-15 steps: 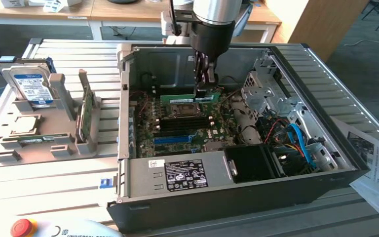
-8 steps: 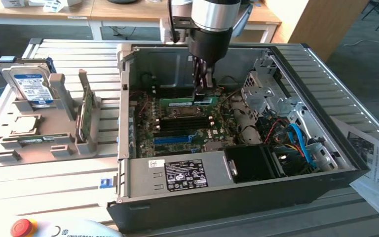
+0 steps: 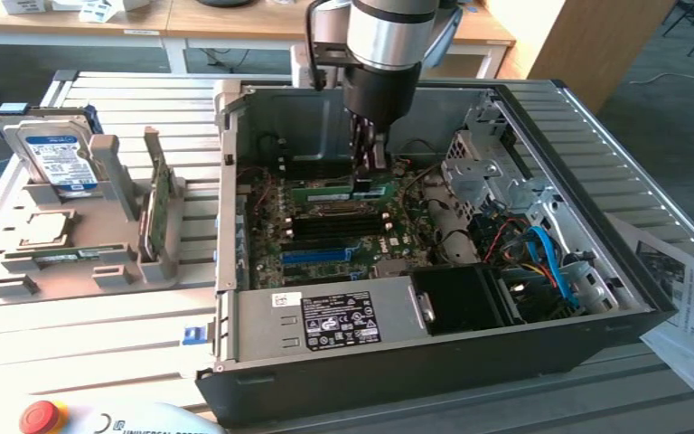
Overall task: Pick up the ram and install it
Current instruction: 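Insert the ram into the slot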
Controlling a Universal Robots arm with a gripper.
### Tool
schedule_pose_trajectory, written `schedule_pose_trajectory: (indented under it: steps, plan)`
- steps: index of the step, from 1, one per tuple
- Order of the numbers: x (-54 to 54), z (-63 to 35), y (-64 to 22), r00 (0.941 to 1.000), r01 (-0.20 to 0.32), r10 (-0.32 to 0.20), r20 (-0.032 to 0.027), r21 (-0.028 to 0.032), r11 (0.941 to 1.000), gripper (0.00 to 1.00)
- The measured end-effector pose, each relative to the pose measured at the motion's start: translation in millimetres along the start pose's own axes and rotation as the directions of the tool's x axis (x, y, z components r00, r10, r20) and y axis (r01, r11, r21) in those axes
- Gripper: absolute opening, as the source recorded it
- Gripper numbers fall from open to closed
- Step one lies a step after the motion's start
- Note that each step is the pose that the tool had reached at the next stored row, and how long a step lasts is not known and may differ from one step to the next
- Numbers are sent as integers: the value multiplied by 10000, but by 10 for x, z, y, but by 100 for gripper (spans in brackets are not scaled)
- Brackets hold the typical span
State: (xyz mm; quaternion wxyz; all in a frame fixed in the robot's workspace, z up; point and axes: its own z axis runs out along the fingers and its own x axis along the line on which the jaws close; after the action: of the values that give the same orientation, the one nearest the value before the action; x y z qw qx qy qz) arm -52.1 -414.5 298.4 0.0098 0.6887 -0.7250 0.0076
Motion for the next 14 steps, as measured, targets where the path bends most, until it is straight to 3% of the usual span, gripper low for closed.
schedule_pose_trajectory:
  steps: [14]
  plan:
    - [-4, 196, 15, 10000, 0, 0, 1, 1, 10000, 12]
